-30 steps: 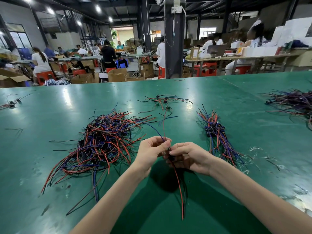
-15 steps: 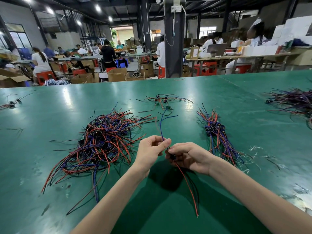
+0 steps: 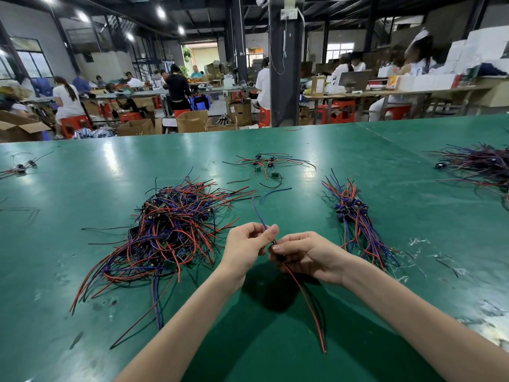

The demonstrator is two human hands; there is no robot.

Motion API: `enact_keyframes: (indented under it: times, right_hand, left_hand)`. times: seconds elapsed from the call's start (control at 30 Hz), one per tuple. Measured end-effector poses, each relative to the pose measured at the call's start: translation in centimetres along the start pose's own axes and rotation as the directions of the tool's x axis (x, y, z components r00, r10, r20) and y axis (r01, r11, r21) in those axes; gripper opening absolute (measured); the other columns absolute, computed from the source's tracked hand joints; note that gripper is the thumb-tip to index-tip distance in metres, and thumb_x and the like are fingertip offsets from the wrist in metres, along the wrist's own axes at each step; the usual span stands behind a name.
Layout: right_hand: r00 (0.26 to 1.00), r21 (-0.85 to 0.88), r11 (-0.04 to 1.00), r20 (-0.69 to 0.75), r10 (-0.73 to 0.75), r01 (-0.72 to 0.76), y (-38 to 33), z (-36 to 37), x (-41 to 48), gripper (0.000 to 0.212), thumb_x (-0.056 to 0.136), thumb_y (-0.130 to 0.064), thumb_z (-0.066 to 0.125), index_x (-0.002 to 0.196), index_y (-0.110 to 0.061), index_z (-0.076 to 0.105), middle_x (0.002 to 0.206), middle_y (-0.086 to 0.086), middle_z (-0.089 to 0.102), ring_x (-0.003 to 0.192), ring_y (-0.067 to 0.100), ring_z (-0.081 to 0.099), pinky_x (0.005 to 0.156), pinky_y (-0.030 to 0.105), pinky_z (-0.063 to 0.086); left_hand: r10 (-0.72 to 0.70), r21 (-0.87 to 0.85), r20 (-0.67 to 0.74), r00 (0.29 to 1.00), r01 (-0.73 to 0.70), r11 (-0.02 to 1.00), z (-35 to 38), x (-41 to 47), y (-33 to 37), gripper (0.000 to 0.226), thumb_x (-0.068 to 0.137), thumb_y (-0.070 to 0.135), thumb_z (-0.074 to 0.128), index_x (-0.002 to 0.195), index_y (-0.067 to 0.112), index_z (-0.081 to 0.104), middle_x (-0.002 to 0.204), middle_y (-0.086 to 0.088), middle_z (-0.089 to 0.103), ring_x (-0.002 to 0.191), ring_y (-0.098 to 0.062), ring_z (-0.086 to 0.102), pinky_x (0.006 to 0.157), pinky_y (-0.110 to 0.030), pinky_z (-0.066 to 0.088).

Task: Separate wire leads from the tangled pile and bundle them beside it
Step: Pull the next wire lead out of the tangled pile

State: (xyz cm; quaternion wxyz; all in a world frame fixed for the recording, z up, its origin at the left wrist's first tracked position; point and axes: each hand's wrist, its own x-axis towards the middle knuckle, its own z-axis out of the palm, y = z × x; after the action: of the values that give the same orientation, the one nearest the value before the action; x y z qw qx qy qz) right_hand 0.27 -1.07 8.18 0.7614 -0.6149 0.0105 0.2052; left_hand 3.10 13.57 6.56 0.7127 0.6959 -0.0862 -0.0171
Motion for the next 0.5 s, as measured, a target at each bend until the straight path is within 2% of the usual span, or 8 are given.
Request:
enact_keyframes:
  times: [0.13, 0.37, 0.5]
  right_hand:
    - [1.000, -0.009, 1.000, -0.003, 0.003, -0.003, 0.01, 0.02, -0.05, 0.010, 0.083, 0.001, 0.062, 0.081, -0.005, 0.070, 0.071, 0.007, 0.070, 0.060, 0.012, 0.065, 0.060, 0.022, 0.055]
    - [1.000, -0.020, 1.000, -0.017, -0.005, 0.005, 0.17, 0.07, 0.00, 0.011, 0.084, -0.001, 0.062, 0.081, -0.006, 0.072, 0.072, 0.009, 0.071, 0.060, 0.013, 0.066, 0.059, 0.023, 0.055]
    - [0.999, -0.023, 0.999, -0.032, -0.034, 0.033, 0.21, -0.06, 0.07, 0.009, 0.083, 0.000, 0.063, 0.083, -0.004, 0.072, 0.084, 0.014, 0.070, 0.067, 0.017, 0.065, 0.063, 0.028, 0.057]
  left_hand:
    - [-0.034, -0.056, 0.022, 0.999, 0.035, 0.998, 0.13, -0.22, 0.13, 0.019, 0.084, 0.018, 0.068, 0.069, 0.009, 0.063, 0.073, -0.013, 0.052, 0.071, -0.022, 0.042, 0.064, -0.026, 0.039]
    - [-0.046, -0.104, 0.022, 0.999, 0.048, 0.993, 0.12, -0.40, 0.30, 0.018, 0.085, 0.015, 0.067, 0.070, 0.005, 0.063, 0.072, -0.013, 0.055, 0.075, -0.025, 0.047, 0.074, -0.038, 0.041]
    - [0.028, -0.073, -0.032, 0.999, -0.030, 0.997, 0.38, -0.47, 0.12, 0.015, 0.083, 0.013, 0.069, 0.071, 0.007, 0.064, 0.064, -0.006, 0.056, 0.063, -0.017, 0.049, 0.065, -0.029, 0.043]
